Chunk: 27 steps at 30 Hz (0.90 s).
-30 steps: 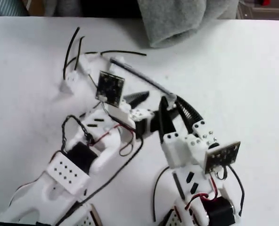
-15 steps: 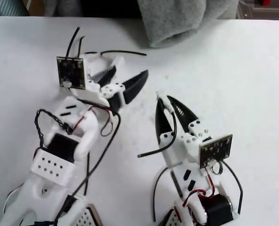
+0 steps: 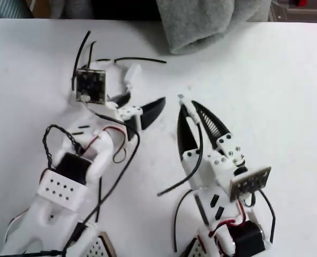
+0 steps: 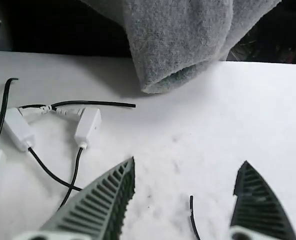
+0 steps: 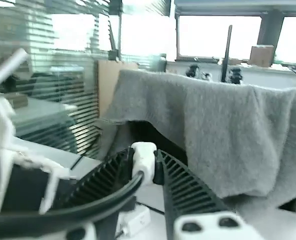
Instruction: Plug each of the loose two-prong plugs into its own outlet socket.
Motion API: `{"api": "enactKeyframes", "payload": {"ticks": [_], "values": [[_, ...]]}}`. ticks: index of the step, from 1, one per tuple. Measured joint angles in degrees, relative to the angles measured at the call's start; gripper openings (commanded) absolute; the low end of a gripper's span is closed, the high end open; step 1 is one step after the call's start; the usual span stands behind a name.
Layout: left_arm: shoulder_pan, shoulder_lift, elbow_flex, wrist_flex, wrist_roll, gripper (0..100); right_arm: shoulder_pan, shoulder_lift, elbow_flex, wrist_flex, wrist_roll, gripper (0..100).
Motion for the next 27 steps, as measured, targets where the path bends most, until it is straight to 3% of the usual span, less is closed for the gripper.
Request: {"api": "enactKeyframes", "payload": {"ticks": [6, 16, 27], "values": [[3.1, 0.0, 0.4, -2.1, -1.8, 31, -6.2, 0.0, 3.2, -0.3, 0.0, 1.9], [3.3, 0.1, 0.4, -2.1, -2.0, 31, -6.8, -0.2, 7.8, -1.6, 0.0, 1.9], [-2.2, -0.4, -2.3, -2.4, -2.0, 31, -7.1, 0.4, 8.0, 1.8, 0.1, 1.9]]}}
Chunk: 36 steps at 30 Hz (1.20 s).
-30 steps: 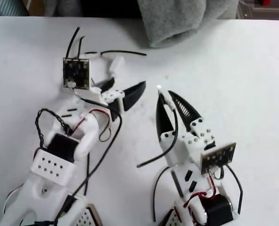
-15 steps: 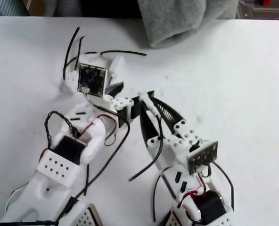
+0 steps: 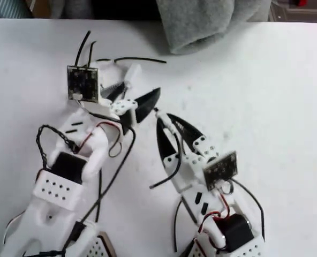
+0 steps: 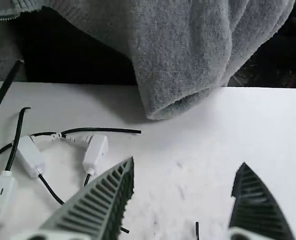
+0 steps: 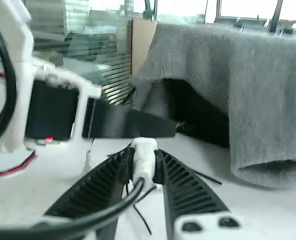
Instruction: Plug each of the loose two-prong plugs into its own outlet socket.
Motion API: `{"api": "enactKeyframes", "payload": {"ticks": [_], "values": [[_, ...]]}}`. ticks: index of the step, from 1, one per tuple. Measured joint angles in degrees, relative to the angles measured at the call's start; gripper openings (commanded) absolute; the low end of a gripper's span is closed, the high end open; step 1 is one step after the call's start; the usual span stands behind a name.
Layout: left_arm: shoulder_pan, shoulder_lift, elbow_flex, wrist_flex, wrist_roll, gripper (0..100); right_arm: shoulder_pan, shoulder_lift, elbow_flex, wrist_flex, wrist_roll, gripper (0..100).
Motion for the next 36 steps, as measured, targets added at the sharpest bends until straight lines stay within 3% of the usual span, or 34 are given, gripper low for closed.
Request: {"api": "enactKeyframes", "payload": {"ticks": [9, 13, 19, 25, 29, 36], "values": [[-0.4, 0.0, -0.2, -0.1, 0.0, 31, -0.2, 0.0, -1.1, 1.6, 0.5, 1.9], [-4.2, 0.0, 1.4, -0.1, -0.3, 31, 1.4, 0.0, -3.9, 1.6, 2.2, 1.9], [-20.5, 0.0, 5.3, -0.1, -0.3, 31, 1.5, 3.5, -7.7, 1.6, 2.5, 1.9], [-38.9, 0.0, 10.4, 1.1, -0.3, 31, -1.6, 22.4, -15.6, -1.1, 2.5, 1.9], [-45.7, 0.0, 13.8, 1.1, -0.3, 31, -6.1, 37.3, -22.7, -1.8, 3.5, 1.9], [-54.3, 0.0, 20.2, 1.1, -0.3, 31, -12.6, 62.3, -34.9, -1.8, 14.5, 1.9]]}}
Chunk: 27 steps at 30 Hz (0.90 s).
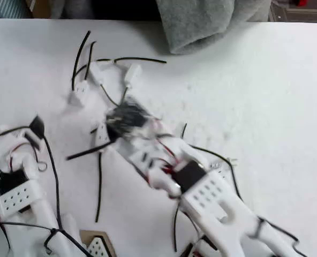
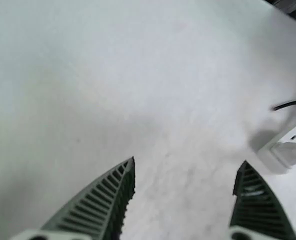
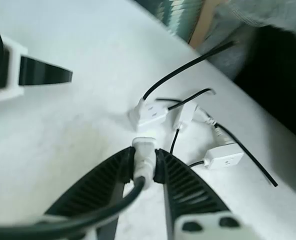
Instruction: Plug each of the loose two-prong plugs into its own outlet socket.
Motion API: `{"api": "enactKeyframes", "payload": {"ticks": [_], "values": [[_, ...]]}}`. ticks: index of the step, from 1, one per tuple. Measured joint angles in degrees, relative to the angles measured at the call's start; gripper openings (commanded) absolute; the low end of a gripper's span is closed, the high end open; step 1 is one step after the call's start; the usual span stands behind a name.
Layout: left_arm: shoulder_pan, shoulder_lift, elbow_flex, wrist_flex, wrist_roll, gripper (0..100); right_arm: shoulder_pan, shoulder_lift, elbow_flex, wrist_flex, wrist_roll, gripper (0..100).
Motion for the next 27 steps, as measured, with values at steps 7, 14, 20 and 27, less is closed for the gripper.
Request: {"api": "enactKeyframes", "payload": {"ticks": [7, 14, 20, 27], "values": [[-0.8, 0.0, 5.0, -5.4, 0.0, 31, -0.3, 21.4, -13.8, 5.7, 7.6, 1.9], [-0.9, 0.0, 5.4, -6.5, 0.0, 31, -0.2, 38.3, -30.5, 17.2, 11.4, 1.9], [-1.1, 0.0, 5.4, -6.5, 0.0, 31, -0.2, 44.8, -34.6, 17.9, 10.7, 1.9], [-1.1, 0.0, 5.4, -6.5, 0.0, 31, -0.4, 45.1, -32.4, 13.6, 12.5, 1.9]]}}
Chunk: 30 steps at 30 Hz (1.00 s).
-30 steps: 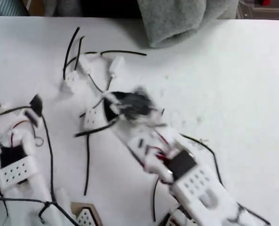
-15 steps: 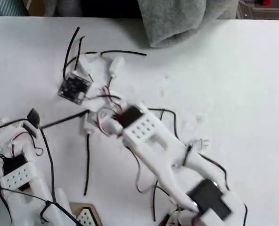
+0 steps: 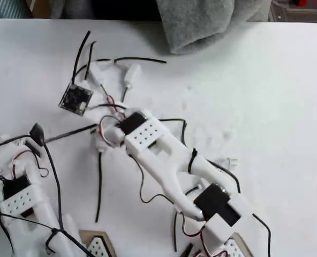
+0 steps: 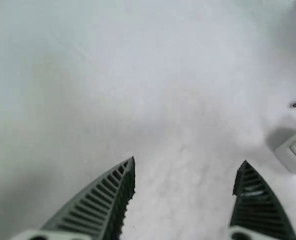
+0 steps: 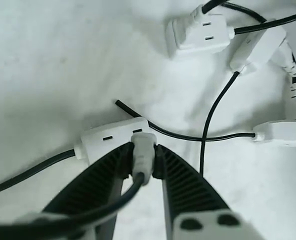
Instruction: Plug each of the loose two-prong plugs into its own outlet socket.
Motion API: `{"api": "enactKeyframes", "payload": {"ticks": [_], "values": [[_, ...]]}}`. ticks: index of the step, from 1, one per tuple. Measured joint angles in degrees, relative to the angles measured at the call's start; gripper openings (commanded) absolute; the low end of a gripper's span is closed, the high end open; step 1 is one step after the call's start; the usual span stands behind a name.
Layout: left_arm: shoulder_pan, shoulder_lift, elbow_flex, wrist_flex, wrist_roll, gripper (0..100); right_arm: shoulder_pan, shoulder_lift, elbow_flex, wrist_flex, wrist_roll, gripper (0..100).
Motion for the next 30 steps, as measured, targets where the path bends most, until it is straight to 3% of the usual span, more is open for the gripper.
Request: {"api": "enactKeyframes", "payload": {"ticks": [24, 30], "values": [[0.0, 0.0, 0.0, 0.0, -3.5, 31, -1.2, 6.5, -0.6, -1.3, 5.5, 1.9], [0.0, 0.0, 0.0, 0.0, -3.5, 31, -0.9, 6.5, -0.6, -1.9, 10.5, 1.9]]}}
